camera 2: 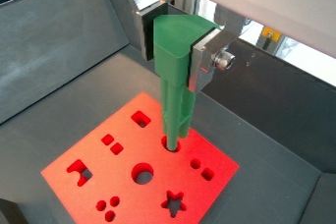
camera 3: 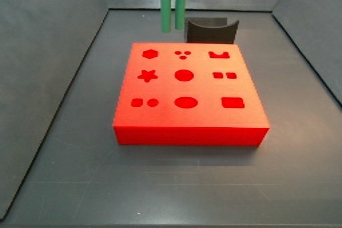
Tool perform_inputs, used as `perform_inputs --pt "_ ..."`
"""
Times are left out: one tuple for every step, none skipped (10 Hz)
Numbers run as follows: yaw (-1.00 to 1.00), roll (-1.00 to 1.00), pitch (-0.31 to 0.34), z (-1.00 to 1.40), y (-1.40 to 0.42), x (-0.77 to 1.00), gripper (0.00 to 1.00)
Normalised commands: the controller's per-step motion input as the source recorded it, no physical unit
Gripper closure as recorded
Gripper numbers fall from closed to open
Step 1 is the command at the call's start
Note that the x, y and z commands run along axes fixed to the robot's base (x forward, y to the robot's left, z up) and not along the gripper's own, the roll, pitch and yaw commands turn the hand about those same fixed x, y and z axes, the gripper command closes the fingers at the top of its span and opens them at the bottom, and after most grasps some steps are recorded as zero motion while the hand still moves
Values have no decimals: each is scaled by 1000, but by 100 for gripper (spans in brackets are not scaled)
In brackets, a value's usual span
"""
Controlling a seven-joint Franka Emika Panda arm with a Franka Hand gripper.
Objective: Insert the 3 prong object.
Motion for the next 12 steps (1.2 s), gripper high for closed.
perform_inputs --pt "151 -29 0 0 389 77 100" --pt "594 43 0 0 363 149 100" --pt "760 94 47 97 240 34 100" --pt "751 97 44 103 246 49 100" --pt "660 101 11 63 289 117 100" --pt "740 101 3 51 254 34 100" --pt "800 104 30 89 223 0 100" --pt "697 113 17 86 263 89 100" --pt "437 59 -7 0 446 286 100" --pt "320 0 -106 -351 617 329 100" --pt "337 0 -181 -437 603 266 100" --pt "334 20 -149 -280 537 311 100"
